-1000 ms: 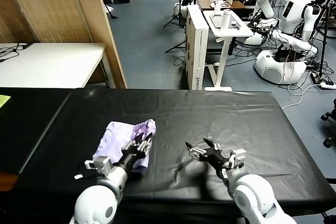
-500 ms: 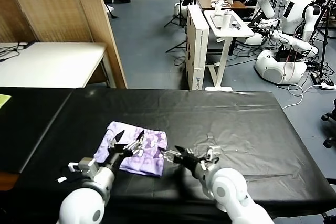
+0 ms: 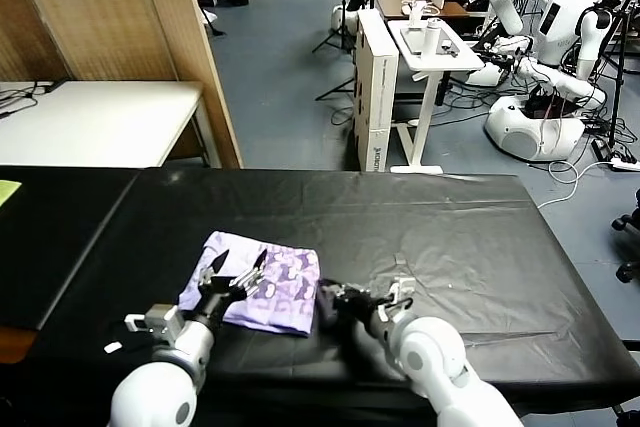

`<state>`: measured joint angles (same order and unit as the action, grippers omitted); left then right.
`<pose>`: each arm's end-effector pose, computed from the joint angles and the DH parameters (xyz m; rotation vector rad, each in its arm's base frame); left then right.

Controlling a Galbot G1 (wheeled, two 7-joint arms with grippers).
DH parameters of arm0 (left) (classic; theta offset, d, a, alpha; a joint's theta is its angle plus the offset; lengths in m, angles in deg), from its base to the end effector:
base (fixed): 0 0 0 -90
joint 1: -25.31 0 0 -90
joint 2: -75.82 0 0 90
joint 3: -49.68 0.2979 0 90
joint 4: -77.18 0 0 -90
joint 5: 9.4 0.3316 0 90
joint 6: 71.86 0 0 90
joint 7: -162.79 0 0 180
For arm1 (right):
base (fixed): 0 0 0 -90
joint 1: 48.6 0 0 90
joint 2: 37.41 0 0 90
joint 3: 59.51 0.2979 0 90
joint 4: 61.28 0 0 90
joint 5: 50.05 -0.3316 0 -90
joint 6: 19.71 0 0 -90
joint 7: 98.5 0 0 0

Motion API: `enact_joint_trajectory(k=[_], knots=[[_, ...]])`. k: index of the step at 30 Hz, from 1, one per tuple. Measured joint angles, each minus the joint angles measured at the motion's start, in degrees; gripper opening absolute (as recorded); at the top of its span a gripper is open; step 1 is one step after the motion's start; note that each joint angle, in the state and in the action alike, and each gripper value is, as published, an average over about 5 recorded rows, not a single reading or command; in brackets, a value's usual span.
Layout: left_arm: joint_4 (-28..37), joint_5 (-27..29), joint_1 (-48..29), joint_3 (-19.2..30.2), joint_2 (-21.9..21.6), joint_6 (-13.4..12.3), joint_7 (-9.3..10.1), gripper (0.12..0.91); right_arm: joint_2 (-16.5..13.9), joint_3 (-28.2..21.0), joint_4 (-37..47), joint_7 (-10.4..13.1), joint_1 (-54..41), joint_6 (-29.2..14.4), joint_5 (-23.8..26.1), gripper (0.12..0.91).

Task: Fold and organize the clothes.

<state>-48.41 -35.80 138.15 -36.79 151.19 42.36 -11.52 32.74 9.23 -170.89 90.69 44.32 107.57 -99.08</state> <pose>0.2070 0.0104 -0.2019 -0.2532 -2.8558 0.2877 0.2798 0.0432 -0.2285 0.6443 -2.4075 -0.4414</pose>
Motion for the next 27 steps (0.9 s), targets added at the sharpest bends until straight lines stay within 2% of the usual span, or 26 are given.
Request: enact_joint_trajectory(k=[3,10,18,21,27], knots=[[0.3,0.5,0.1,0.0,0.4,-0.2,-0.01,0.907,-1.3,0.9,0.3,-0.1,-0.6,0.0,0.9,0.141],[0.8,1.0,0.6,-0.4,1.0,-1.0,-0.03,0.907,-4.3,1.9,-0.9,-1.5,0.1,0.4,0.5,0.139],[1.2,1.2,0.4,-0.5,1.3,-1.1,-0.06,0.907,-4.5,0.9,-3.9,-1.8,1.0,1.3,-1.3,0.153],[1.3,1.3,0.4,-0.4,1.4,-1.2,-0.07,0.907,-4.2,0.1,-4.0,-1.9,0.6,1.4,-0.9,0.255],[1.4,1.6,0.5,-0.4,1.6,-1.3,-0.10,0.907,-2.6,-2.0,-2.3,-2.0,-0.7,1.2,0.7,0.624]])
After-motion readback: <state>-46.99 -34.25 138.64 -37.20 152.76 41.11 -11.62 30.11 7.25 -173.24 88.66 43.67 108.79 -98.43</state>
